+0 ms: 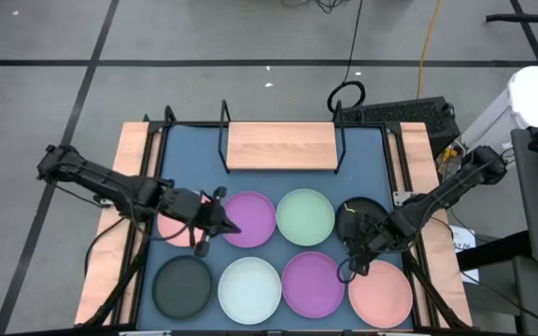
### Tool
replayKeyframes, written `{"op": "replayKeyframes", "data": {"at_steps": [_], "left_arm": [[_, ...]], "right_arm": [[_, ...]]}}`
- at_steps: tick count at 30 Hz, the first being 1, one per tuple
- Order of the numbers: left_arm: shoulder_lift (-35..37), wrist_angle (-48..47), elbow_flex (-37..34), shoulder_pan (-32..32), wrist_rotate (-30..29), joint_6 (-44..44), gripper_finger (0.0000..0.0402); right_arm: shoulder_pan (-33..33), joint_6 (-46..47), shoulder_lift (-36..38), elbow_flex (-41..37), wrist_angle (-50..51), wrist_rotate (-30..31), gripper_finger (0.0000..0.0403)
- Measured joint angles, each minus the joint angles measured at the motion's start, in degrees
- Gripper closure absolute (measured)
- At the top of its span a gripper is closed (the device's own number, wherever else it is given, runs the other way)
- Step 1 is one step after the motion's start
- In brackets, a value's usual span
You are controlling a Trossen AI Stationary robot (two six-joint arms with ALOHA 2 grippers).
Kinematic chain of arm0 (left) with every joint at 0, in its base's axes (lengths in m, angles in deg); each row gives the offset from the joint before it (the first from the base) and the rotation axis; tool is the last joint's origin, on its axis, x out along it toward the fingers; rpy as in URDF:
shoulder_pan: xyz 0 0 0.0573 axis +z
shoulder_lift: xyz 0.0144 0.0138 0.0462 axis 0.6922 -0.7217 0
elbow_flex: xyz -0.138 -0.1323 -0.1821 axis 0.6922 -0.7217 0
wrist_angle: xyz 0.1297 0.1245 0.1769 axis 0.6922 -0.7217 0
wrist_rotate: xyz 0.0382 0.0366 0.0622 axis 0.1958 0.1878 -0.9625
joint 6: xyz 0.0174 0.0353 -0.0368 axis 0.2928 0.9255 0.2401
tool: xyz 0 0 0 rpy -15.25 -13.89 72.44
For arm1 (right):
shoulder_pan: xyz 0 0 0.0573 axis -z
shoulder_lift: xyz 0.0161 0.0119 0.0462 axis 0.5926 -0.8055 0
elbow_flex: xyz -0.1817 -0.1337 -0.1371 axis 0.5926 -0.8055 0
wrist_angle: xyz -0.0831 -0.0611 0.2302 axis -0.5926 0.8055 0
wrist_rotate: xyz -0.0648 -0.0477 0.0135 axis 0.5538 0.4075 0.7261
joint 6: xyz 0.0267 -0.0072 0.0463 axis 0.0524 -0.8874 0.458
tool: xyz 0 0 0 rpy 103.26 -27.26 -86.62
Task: Place and stack plates onto a shelf
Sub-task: Put the black bowl on the shelf
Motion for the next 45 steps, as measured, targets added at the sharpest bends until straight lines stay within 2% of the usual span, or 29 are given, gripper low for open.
{"op": "replayKeyframes", "data": {"at_steps": [3,8,15,28,35,42,45], "left_arm": [[-1.1,0.9,0.0,-0.4,0.0,1.7,0.0389],[-1.8,1.0,0.0,-0.4,0.0,2.3,0.0389],[-1.8,1.2,0.0,-0.5,0.0,1.9,0.0389],[-1.8,1.2,0.0,-0.4,0.0,2.0,0.0389],[-1.7,1.2,0.0,-0.4,0.0,2.2,0.0389],[-1.7,1.2,0.0,-0.4,0.1,2.7,0.0389],[-1.7,1.2,0.0,-0.4,0.1,3.0,0.0389]], "right_arm": [[-0.4,-2.0,0.0,-1.6,-0.8,0.0,0.0227],[-1.9,-5.7,0.0,-4.2,-1.6,1.7,0.0229],[-2.3,-5.2,0.0,-6.9,-2.9,1.7,0.0231],[-2.3,-5.0,0.0,-13.1,-12.4,1.4,0.0235],[-2.3,-5.0,0.0,-14.0,-12.4,1.3,0.0287],[-2.3,-3.8,0.1,-14.0,-12.1,-0.9,0.0379],[-2.3,-1.3,0.4,-13.8,-11.7,-2.0,0.0391]]}}
